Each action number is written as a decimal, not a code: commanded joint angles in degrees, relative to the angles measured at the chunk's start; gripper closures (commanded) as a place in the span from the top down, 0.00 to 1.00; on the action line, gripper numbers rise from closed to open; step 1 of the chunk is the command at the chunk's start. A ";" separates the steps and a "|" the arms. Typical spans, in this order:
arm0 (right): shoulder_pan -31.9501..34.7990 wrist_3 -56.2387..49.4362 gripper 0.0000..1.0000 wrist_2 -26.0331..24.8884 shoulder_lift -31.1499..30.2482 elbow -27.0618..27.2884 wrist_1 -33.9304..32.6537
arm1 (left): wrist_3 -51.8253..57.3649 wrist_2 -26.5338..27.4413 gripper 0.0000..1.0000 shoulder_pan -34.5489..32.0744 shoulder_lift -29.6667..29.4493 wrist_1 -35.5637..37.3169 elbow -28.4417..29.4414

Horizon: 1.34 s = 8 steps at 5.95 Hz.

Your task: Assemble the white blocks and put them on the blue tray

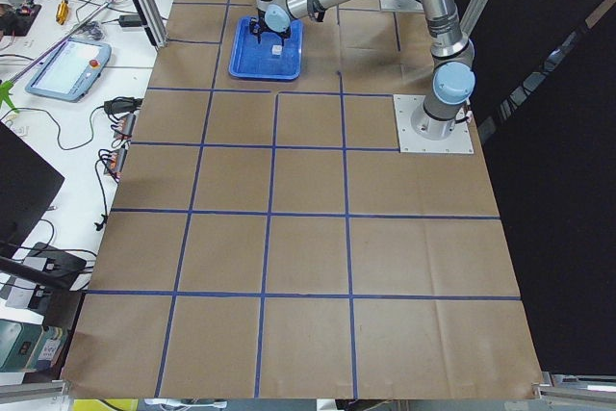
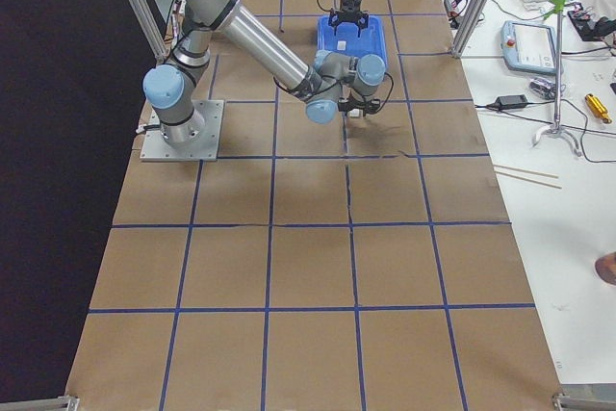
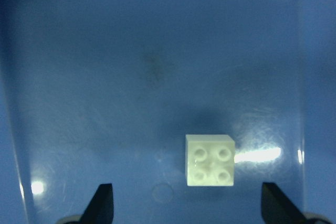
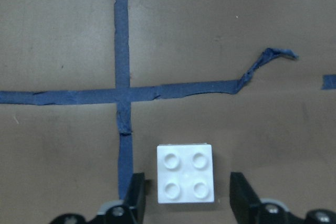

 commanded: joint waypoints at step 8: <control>3.60 0.36 0.24 -0.06 -5.25 -3.99 1.99 | -33.26 -0.28 0.99 11.27 23.40 -31.67 9.12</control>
